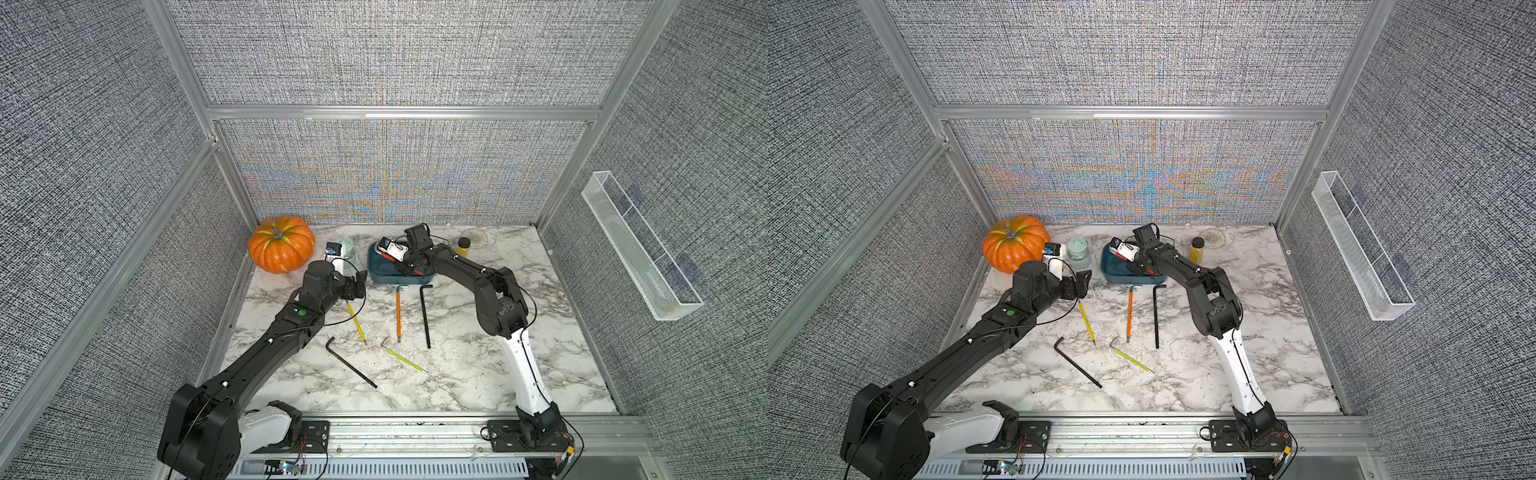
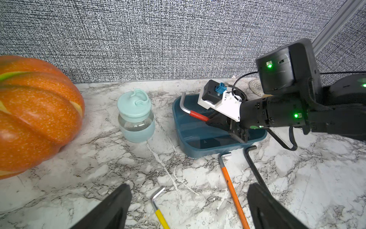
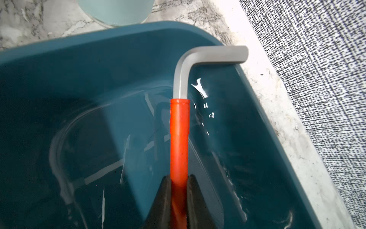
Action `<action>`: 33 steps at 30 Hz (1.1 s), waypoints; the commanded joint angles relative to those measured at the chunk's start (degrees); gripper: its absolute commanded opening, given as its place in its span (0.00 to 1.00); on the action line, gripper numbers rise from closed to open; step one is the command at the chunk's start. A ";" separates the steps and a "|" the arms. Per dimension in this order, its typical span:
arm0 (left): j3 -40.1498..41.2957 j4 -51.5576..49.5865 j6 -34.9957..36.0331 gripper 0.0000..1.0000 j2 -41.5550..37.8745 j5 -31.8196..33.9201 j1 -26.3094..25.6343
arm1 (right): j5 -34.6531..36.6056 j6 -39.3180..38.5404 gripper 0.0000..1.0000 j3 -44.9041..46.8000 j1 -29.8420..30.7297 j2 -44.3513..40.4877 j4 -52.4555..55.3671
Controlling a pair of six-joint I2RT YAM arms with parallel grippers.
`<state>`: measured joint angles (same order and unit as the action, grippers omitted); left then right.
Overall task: Put the hex key on the desktop into the storage box
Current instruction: Place the Allen key in the storage box.
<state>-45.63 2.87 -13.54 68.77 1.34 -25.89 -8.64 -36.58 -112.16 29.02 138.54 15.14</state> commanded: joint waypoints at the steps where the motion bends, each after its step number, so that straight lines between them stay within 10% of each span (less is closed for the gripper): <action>1: -0.20 0.34 0.59 0.96 -0.39 0.54 0.00 | -0.53 0.45 0.29 -0.24 0.16 0.79 0.81; 26: -0.02 -0.35 -0.56 0.96 -1.87 0.05 0.01 | 2.23 12.29 0.53 1.62 0.58 -13.38 -7.13; 29: -0.06 -0.66 -1.27 0.96 -2.32 0.13 -0.04 | 6.07 19.83 0.68 0.99 0.69 -17.31 -6.02; 31: -0.18 -0.89 -1.57 0.96 -2.51 0.24 0.00 | 7.52 24.77 0.98 -0.21 0.60 -19.60 -3.02; 33: -0.35 -1.19 -1.83 0.96 -2.78 0.31 -0.01 | 8.49 28.55 0.99 -1.52 0.60 -21.64 1.26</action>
<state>-45.52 1.89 -14.68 66.52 1.50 -25.89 -3.55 -17.21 -112.40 29.67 118.85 11.66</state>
